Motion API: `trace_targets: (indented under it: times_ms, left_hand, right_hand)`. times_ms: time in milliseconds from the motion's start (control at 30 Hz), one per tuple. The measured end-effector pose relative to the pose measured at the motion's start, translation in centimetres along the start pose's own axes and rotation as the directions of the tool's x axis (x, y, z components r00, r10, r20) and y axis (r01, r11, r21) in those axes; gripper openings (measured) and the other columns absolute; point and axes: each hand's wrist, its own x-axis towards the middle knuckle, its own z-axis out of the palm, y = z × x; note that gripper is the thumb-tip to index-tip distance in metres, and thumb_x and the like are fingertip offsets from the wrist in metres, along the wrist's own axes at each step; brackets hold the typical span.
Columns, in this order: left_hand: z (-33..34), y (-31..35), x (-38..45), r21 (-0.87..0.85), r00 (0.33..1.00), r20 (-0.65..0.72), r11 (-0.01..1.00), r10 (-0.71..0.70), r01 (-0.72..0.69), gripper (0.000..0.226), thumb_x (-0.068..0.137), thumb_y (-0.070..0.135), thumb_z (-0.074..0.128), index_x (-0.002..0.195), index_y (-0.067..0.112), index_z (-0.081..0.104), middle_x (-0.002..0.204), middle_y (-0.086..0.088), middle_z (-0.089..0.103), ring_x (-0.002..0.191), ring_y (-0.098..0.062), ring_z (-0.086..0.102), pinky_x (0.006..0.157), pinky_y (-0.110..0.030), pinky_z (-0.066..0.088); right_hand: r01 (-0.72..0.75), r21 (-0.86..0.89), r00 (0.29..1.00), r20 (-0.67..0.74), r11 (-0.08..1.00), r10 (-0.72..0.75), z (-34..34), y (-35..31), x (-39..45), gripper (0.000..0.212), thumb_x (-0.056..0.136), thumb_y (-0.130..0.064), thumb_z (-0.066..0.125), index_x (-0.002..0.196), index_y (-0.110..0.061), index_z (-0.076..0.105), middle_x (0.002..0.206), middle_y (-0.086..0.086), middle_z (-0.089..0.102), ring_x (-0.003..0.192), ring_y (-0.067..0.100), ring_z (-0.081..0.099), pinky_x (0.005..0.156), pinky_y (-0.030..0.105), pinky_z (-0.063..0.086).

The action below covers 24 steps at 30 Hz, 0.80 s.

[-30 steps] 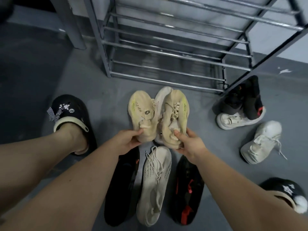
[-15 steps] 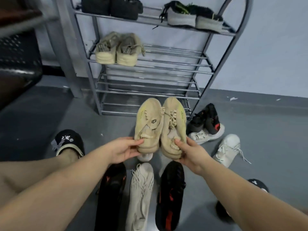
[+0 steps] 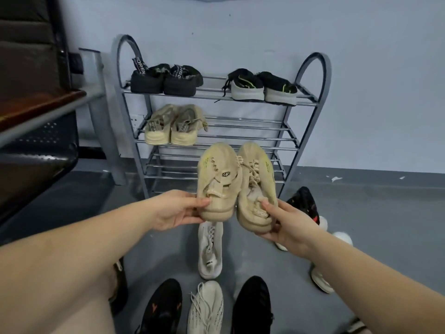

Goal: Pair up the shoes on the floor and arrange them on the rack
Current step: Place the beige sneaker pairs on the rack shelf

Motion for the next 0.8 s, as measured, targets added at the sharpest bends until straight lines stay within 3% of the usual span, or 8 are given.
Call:
trace_targets:
  times_ms: [100, 300, 433, 633, 800]
  left_hand:
    - [0.9, -0.3, 2.0, -0.067, 0.999, -0.024, 0.997, 0.031, -0.033, 0.019, 0.088, 0.013, 0.058, 0.105, 0.005, 0.061, 0.095, -0.008, 0.072, 0.088, -0.017, 0.068, 0.077, -0.025, 0.058]
    - [1.8, 0.6, 6.3, -0.199, 0.991, -0.116, 0.975, 0.072, -0.094, 0.022, 0.09, 0.016, 0.057, 0.107, 0.003, 0.058, 0.106, -0.013, 0.066, 0.097, -0.022, 0.064, 0.08, -0.028, 0.056]
    - [1.8, 2.3, 8.5, -0.232, 0.988, -0.114, 0.965, 0.101, -0.126, 0.021, 0.091, 0.017, 0.056, 0.109, 0.006, 0.058, 0.106, -0.011, 0.066, 0.097, -0.021, 0.064, 0.08, -0.029, 0.055]
    - [1.4, 4.5, 11.3, -0.325, 0.987, -0.115, 0.934, 0.113, -0.145, 0.021, 0.092, 0.017, 0.055, 0.109, 0.005, 0.058, 0.104, -0.011, 0.066, 0.094, -0.02, 0.064, 0.074, -0.029, 0.058]
    - [1.1, 5.1, 13.4, -0.369, 0.991, -0.131, 0.925, 0.041, -0.087, 0.035, 0.09, 0.02, 0.058, 0.122, 0.006, 0.054, 0.115, -0.012, 0.061, 0.098, -0.021, 0.062, 0.073, -0.032, 0.055]
  right_hand:
    - [0.019, -0.006, 0.999, -0.025, 1.0, -0.02, -1.1, -0.4, 1.1, 0.031, 0.09, -0.024, 0.06, 0.12, -0.017, 0.061, 0.093, 0.001, 0.073, 0.075, 0.014, 0.071, 0.059, 0.028, 0.056]
    - [0.076, 0.009, 0.991, -0.114, 0.997, -0.074, -1.6, -2.1, 4.8, 0.023, 0.093, -0.026, 0.056, 0.116, -0.026, 0.061, 0.097, -0.004, 0.071, 0.085, 0.014, 0.066, 0.07, 0.031, 0.052]
    - [0.098, 0.095, 0.981, -0.174, 0.991, -0.081, -1.3, -3.0, 7.1, 0.02, 0.094, -0.024, 0.056, 0.113, -0.023, 0.06, 0.093, -0.001, 0.069, 0.082, 0.016, 0.064, 0.07, 0.031, 0.051]
    - [0.141, 0.15, 0.95, -0.299, 0.979, -0.091, -1.2, -4.3, 10.3, 0.032, 0.088, -0.025, 0.064, 0.117, -0.012, 0.059, 0.091, 0.003, 0.071, 0.075, 0.017, 0.067, 0.054, 0.028, 0.054]
    - [0.175, 0.157, 0.94, -0.322, 0.972, -0.117, -1.5, -5.3, 12.2, 0.019, 0.09, -0.022, 0.062, 0.106, -0.012, 0.06, 0.085, 0.004, 0.071, 0.071, 0.017, 0.069, 0.069, 0.035, 0.056]
